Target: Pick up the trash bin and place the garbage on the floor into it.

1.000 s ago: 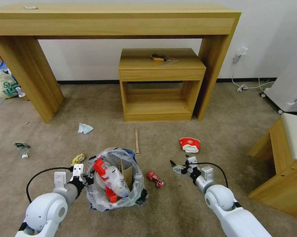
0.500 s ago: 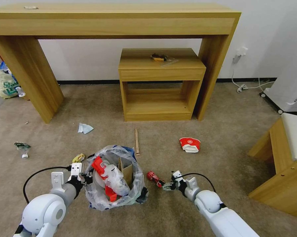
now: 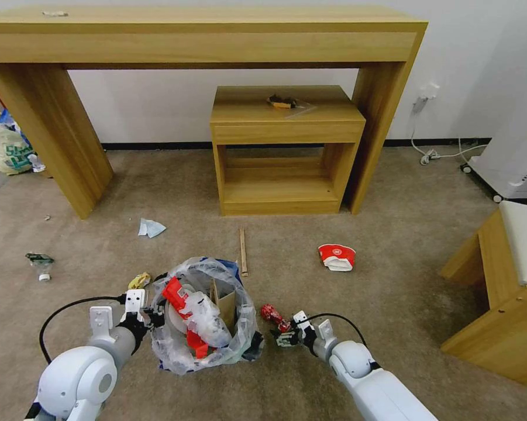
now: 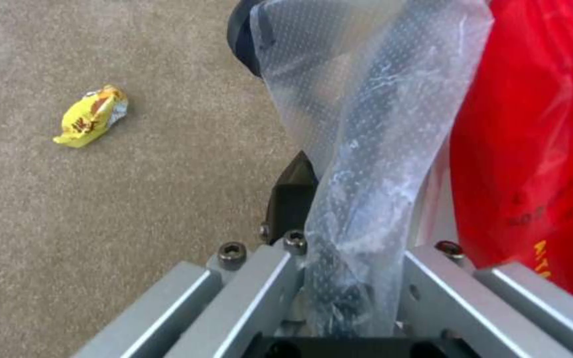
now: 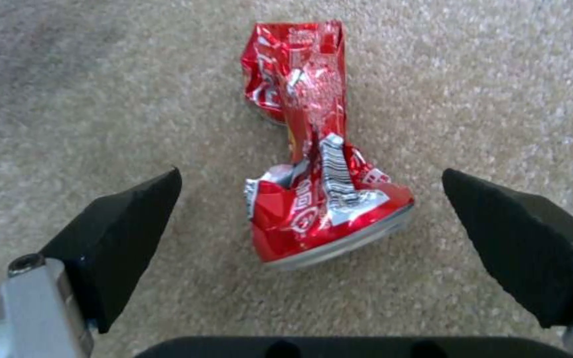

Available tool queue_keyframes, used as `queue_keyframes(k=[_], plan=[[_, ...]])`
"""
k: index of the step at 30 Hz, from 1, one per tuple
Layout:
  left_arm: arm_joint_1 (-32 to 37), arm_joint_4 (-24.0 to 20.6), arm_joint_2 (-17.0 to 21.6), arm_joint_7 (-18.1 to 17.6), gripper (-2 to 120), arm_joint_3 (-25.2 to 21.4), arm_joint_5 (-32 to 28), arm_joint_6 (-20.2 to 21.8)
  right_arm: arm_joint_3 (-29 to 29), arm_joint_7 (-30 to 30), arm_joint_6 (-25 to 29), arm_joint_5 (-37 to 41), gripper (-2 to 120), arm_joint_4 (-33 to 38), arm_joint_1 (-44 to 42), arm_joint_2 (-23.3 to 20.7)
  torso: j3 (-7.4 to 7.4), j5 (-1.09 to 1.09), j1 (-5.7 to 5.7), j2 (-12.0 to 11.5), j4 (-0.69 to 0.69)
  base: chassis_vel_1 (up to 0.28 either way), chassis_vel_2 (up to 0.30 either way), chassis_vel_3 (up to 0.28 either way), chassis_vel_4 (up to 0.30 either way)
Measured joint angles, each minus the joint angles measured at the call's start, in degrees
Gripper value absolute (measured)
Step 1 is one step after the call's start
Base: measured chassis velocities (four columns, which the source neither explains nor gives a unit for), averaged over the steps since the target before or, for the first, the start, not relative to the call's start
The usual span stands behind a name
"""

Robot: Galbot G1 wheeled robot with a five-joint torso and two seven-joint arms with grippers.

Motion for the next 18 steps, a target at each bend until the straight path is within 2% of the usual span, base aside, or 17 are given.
queue_keyframes(k=[7,9,11,13,14,16,17,18], plan=[[-0.02,-0.03,0.33,0.0,0,-0.04,-0.06,0.0,0.26,-0.35,0.52,-0.31,99,-2.67,0.77,0.75,0.0,0.0,0.0,0.0,0.0,0.0,0.0,0.0,0.0],[-0.05,-0.03,0.52,0.0,0,-0.16,-0.18,0.0,0.3,-0.51,0.67,-0.31,91,-3.22,0.94,0.84,0.0,0.0,0.0,0.0,0.0,0.0,0.0,0.0,0.0],[-0.12,0.0,0.55,0.0,0,-0.15,-0.23,0.0,0.3,-0.61,0.72,-0.29,88,-3.35,1.01,0.89,0.0,0.0,0.0,0.0,0.0,0.0,0.0,0.0,0.0],[-0.31,0.19,0.61,0.0,0,-0.07,-0.3,0.0,0.3,-0.7,0.95,-0.31,76,-3.83,1.3,1.12,0.0,0.0,0.0,0.0,0.0,0.0,0.0,0.0,0.0],[-0.31,0.19,0.61,0.0,0,-0.07,-0.3,0.0,0.3,-0.7,0.95,-0.31,76,-3.83,1.3,1.12,0.0,0.0,0.0,0.0,0.0,0.0,0.0,0.0,0.0],[-0.44,0.35,0.64,0.03,0,0.08,-0.38,0.0,0.27,-0.88,1.27,-0.67,67,-4.48,1.67,1.35,0.0,0.0,0.0,0.0,0.0,0.0,0.0,0.0,0.0],[-0.44,0.35,0.64,0.03,0,0.08,-0.38,0.0,0.27,-0.88,1.27,-0.67,67,-4.48,1.67,1.35,0.0,0.0,0.0,0.0,0.0,0.0,0.0,0.0,0.0],[-0.48,0.41,0.68,0.07,0,0.11,-0.38,0.0,0.24,-0.99,1.56,-0.89,62,-4.92,1.92,1.53,0.0,0.0,0.0,0.0,0.0,0.0,0.0,0.0,0.0]])
